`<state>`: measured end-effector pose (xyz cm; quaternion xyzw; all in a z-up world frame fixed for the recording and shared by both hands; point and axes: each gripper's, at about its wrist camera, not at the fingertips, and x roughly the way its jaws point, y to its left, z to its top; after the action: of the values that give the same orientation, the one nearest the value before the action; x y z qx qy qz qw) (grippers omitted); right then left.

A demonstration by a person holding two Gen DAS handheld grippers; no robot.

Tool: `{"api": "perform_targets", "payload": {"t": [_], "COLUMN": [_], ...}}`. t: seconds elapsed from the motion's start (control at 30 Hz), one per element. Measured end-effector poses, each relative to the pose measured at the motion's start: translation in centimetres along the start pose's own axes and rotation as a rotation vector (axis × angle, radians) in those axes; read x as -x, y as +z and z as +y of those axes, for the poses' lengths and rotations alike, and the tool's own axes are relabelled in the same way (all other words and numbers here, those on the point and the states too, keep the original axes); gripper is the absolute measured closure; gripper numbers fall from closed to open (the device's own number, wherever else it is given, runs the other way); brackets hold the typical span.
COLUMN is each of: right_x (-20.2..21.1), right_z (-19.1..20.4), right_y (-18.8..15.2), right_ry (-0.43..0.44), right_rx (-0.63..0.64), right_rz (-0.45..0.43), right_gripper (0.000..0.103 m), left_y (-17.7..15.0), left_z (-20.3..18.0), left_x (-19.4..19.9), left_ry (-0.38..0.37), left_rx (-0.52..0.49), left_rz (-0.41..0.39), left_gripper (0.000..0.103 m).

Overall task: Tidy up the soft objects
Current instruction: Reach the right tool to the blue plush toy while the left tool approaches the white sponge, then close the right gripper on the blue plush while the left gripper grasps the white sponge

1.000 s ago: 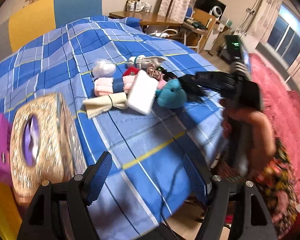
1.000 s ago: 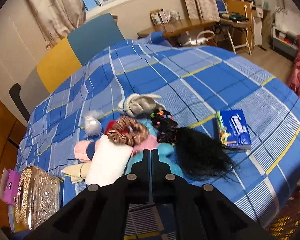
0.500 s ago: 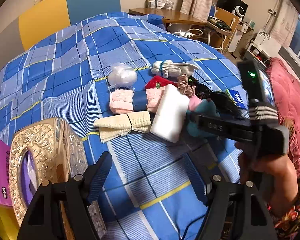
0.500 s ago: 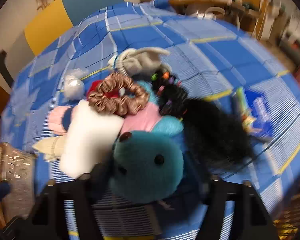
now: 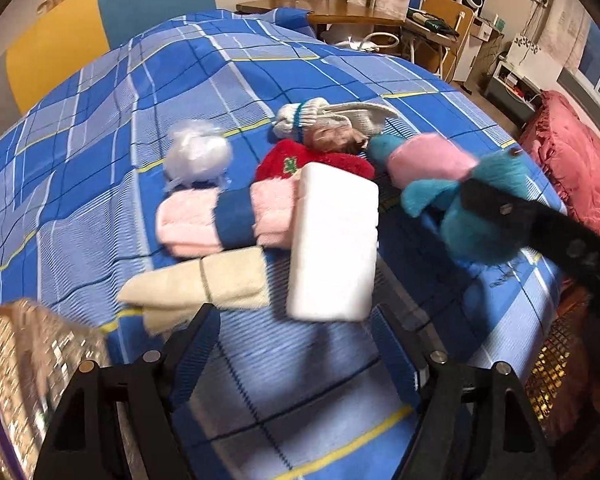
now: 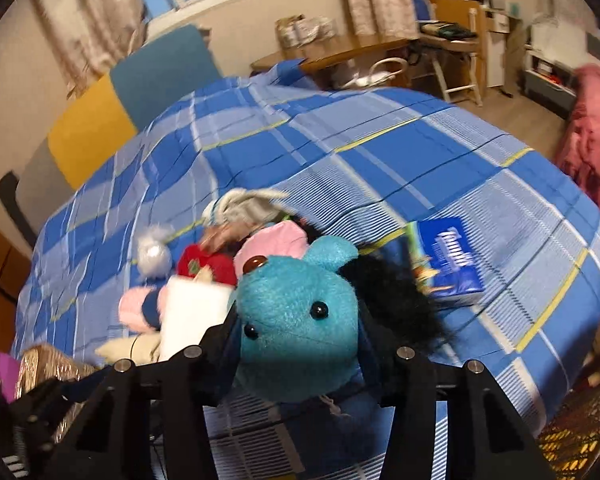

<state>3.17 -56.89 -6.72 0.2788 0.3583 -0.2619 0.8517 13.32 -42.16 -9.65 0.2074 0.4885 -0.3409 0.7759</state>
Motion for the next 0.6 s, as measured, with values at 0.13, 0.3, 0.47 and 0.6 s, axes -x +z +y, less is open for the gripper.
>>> {"api": "perform_targets", "payload": {"t": [0.13,0.3,0.47,0.6], "right_x": [0.9,0.9,0.7,0.7], "right_z": [-0.4,-0.4,-0.3,-0.1], "right_y": [0.4,0.5,0.5,0.5], "right_ry": [-0.014,-0.008,-0.004,0.012], "right_rx": [-0.028,-0.031,-0.03,-0.02], "right_rz": [-0.066,-0.064,-0.059,-0.062], "right_gripper": [0.052,0.052,0.051,0.051], "left_y": [0.9,1.8,1.4,1.4], "left_z": [-1.7,-2.8,-3.5,-2.5], "left_x": [-1.2,-3.0,-3.8,-3.3], "left_ry": [0.033,0.089,0.097,0.09], "left_rx": [-0.065,-0.098,-0.139,-0.114], "left_rz": [-0.022,-0.019,-0.035,-0.04], "left_gripper": [0.022,0.02,0.02,0.049]}}
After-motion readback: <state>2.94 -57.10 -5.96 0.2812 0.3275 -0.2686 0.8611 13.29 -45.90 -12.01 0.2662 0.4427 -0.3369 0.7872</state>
